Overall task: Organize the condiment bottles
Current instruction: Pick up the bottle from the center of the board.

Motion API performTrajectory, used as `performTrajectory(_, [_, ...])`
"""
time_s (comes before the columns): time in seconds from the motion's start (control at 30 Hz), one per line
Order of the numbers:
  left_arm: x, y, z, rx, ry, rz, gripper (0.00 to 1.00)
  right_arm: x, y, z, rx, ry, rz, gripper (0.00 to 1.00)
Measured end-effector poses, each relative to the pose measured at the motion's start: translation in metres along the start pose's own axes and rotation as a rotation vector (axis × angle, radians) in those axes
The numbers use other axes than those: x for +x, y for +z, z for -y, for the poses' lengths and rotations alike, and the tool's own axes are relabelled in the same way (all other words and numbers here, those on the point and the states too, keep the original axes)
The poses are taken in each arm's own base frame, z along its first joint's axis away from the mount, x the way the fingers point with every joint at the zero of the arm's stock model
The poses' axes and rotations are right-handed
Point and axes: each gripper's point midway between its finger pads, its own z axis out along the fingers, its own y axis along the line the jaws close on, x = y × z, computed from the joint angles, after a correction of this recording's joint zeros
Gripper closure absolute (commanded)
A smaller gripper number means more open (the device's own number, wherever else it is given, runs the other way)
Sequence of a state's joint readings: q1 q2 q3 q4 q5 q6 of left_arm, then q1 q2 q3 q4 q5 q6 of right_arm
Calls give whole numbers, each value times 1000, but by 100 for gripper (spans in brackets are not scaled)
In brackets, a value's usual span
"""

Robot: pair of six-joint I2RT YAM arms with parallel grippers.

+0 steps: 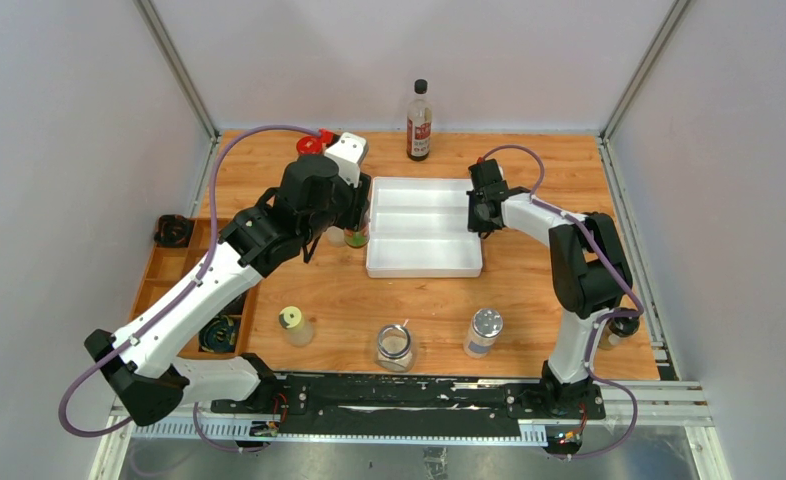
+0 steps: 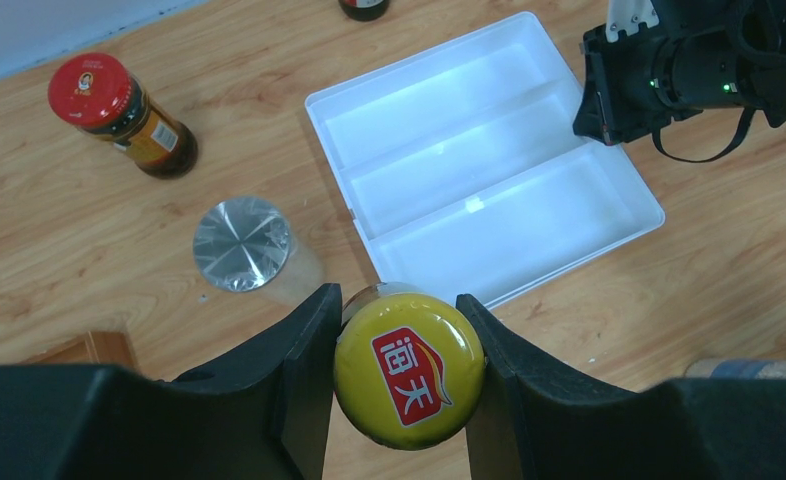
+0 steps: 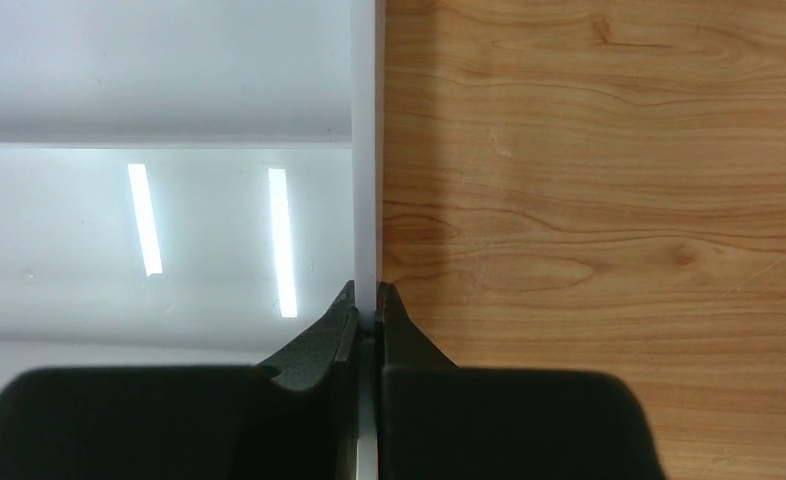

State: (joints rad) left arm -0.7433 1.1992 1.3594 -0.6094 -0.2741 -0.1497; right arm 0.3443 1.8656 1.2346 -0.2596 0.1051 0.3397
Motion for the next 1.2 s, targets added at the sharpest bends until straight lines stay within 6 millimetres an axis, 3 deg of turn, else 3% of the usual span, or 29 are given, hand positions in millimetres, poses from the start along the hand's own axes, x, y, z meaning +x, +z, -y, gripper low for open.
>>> performTrajectory(0.7, [5, 2, 0, -1, 2, -12, 93, 3, 5, -16, -25, -27, 10, 100])
performTrajectory(1.2, [6, 2, 0, -1, -4, -13, 93, 3, 5, -16, -23, -28, 10, 100])
